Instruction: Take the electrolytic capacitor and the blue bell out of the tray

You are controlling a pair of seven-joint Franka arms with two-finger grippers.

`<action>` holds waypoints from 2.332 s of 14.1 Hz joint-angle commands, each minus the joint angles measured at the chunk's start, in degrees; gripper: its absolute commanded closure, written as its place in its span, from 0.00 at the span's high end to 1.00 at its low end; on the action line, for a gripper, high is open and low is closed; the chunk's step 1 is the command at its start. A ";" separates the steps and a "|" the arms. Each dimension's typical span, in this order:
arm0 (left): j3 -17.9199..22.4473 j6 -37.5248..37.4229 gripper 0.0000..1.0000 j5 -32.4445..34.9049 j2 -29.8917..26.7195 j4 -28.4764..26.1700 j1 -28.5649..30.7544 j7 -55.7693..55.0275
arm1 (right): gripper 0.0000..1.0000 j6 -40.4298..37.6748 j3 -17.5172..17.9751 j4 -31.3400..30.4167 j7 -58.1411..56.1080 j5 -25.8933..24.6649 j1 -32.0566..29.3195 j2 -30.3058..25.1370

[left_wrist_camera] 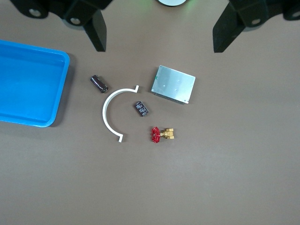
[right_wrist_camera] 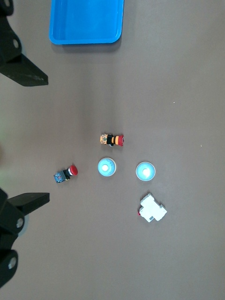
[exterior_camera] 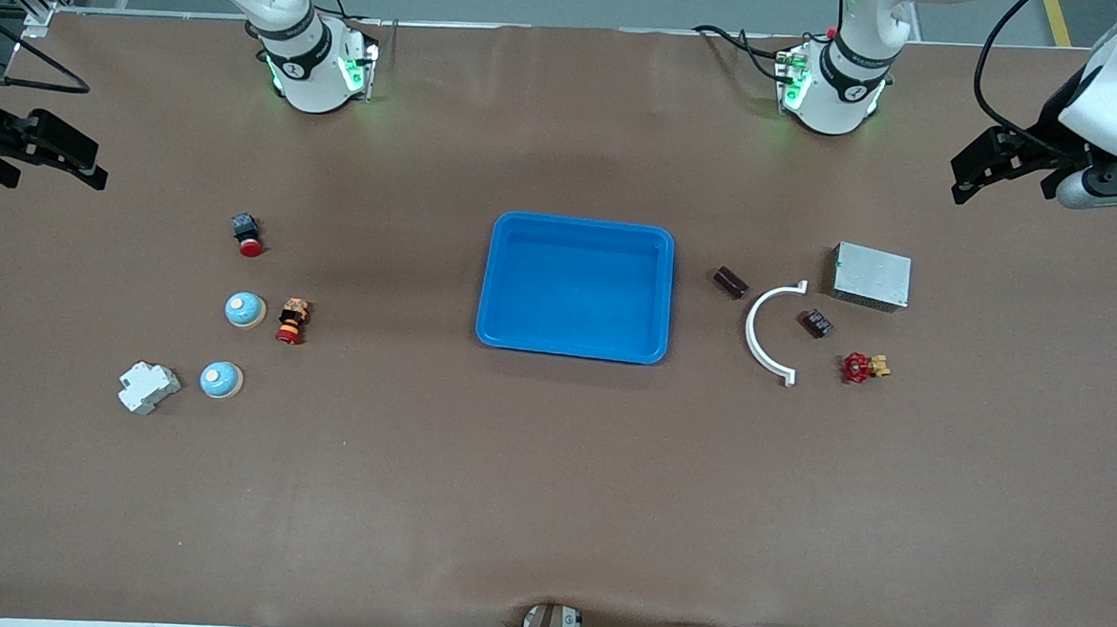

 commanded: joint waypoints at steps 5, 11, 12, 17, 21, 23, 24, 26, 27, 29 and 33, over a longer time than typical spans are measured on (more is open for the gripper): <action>0.14 -0.03 1.00 1.16 0.41 2.22 0.73 0.19 | 1.00 1.37 0.93 -0.06 -0.51 -3.67 0.26 -1.27; 0.06 -0.03 1.00 0.63 0.76 2.31 2.32 0.54 | 1.00 1.37 1.47 -0.23 -0.07 -4.03 0.17 -1.80; 0.06 -0.03 1.00 0.45 0.85 2.58 2.41 0.63 | 1.00 1.28 1.47 -0.15 -0.07 -4.03 0.17 -1.80; 0.06 -0.20 1.00 0.36 1.99 4.25 2.41 0.55 | 1.00 1.37 1.38 -0.32 -0.07 -3.94 0.17 -1.98; 0.06 -0.64 1.00 0.01 1.99 3.99 2.49 1.51 | 1.00 1.37 1.38 -0.50 -0.07 -3.94 0.08 -2.06; 0.06 -1.87 1.00 -0.07 1.64 3.81 2.41 2.39 | 1.00 1.37 1.38 -0.50 -0.07 -3.94 0.08 -2.06; 0.06 -2.22 1.00 -0.07 1.38 3.81 2.49 2.74 | 1.00 1.37 1.38 -0.50 -0.07 -3.94 0.08 -2.06; 0.06 -3.36 1.00 -0.07 1.29 3.81 2.32 5.89 | 1.00 1.37 1.38 -0.50 -0.07 -3.94 0.08 -2.06; 0.06 -3.45 1.00 -0.07 1.29 3.90 2.41 6.34 | 1.00 1.37 1.38 -0.50 -0.07 -3.94 0.08 -2.06; -0.03 -3.46 1.00 -0.34 1.38 3.98 2.41 7.13 | 1.00 1.46 1.38 -0.50 -0.07 -3.86 0.08 -2.06; -0.03 -3.46 1.00 -1.48 1.46 4.16 2.41 7.14 | 1.00 1.55 1.38 -0.58 -0.07 -3.86 0.08 -2.06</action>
